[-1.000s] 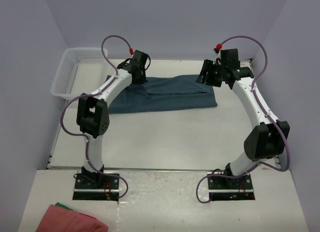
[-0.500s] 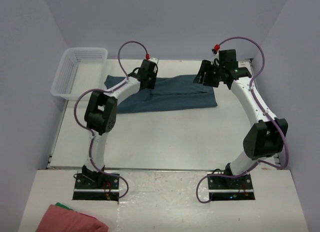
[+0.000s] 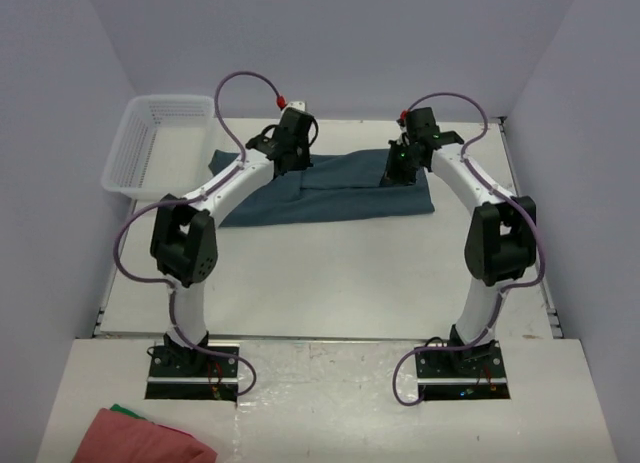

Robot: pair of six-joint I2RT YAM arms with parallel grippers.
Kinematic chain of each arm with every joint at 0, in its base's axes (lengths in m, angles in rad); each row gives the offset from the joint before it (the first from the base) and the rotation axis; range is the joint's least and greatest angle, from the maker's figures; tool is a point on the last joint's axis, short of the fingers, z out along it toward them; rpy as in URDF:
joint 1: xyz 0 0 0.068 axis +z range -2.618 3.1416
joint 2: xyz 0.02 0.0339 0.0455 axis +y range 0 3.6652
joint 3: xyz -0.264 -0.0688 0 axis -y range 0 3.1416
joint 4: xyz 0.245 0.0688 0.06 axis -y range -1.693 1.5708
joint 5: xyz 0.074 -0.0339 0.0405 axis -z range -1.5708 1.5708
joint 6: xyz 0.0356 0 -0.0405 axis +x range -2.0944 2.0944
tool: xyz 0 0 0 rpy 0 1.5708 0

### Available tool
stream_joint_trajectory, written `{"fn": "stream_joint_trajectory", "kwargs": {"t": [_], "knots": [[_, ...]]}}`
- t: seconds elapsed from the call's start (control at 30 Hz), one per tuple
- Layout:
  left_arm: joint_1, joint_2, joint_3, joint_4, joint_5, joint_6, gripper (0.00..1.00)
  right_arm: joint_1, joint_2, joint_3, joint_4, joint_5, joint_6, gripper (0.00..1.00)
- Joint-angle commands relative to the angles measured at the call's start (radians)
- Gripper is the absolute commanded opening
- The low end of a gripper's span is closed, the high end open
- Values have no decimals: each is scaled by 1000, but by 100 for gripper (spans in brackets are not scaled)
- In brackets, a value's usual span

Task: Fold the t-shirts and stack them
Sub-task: Fold the other side of the tshirt into a rectangle

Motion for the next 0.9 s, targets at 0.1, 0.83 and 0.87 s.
{"fn": "stream_joint_trajectory", "kwargs": {"t": [0.1,0.83,0.87], "knots": [[18,134,60,-100,28,-38,0,53,151,72,40,-26,37,0],[193,490,328,-140,269,-18,0,90,351,158,-75,47,55,0],[193,525,354,-151,275,-15,0,91,320,135,-68,50,63,0]]}}
